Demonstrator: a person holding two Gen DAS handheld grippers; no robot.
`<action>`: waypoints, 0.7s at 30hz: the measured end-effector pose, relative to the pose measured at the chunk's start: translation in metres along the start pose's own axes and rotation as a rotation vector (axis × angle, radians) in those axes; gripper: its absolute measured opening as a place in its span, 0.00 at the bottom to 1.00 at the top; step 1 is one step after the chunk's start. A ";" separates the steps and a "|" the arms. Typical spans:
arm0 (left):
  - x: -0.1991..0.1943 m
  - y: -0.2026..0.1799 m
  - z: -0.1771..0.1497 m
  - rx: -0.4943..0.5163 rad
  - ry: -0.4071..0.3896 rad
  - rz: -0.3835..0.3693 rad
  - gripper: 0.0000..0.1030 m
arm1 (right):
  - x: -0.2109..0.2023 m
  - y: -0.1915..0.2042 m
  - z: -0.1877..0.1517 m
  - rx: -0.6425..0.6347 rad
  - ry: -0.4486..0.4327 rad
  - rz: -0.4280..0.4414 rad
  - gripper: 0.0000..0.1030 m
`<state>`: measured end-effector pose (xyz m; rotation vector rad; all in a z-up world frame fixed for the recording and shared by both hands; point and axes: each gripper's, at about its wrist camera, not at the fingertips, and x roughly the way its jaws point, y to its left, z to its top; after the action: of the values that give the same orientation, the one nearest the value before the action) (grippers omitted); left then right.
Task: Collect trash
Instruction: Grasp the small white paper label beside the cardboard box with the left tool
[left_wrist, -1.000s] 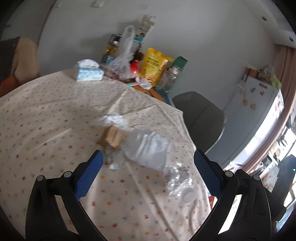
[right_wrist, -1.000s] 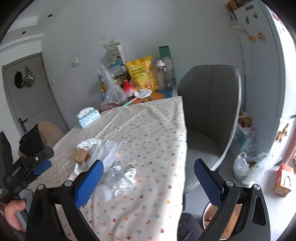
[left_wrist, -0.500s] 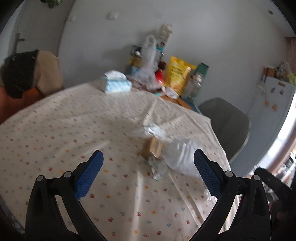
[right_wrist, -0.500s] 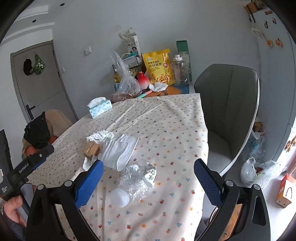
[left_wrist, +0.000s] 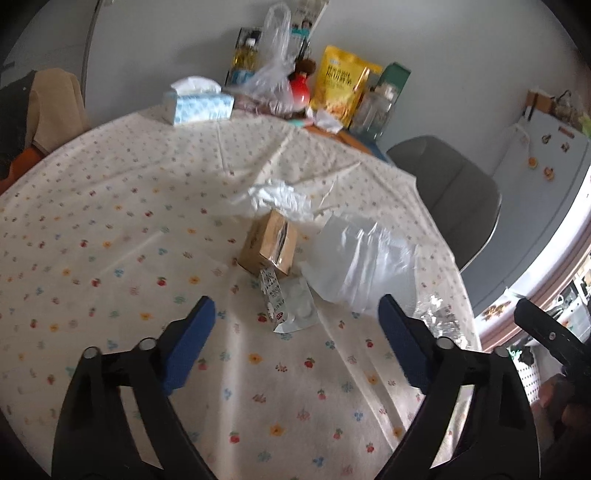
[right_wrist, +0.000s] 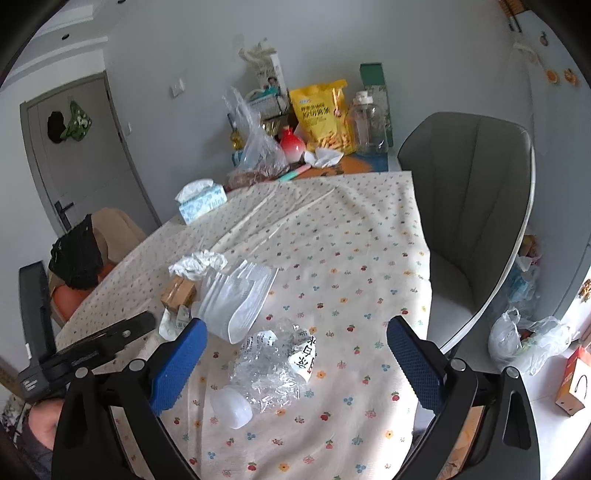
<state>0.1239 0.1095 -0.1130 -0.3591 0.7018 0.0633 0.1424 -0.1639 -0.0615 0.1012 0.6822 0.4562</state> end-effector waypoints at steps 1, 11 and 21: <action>0.005 -0.001 0.001 -0.001 0.010 0.013 0.83 | 0.002 0.001 0.000 -0.009 0.009 0.000 0.86; 0.035 -0.003 0.005 0.000 0.098 0.084 0.48 | 0.014 -0.003 0.012 -0.005 0.021 0.007 0.87; -0.001 0.026 0.006 -0.038 0.033 0.098 0.28 | 0.043 0.021 0.021 -0.049 0.085 0.046 0.87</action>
<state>0.1218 0.1357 -0.1161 -0.3632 0.7515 0.1639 0.1771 -0.1253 -0.0652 0.0519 0.7532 0.5235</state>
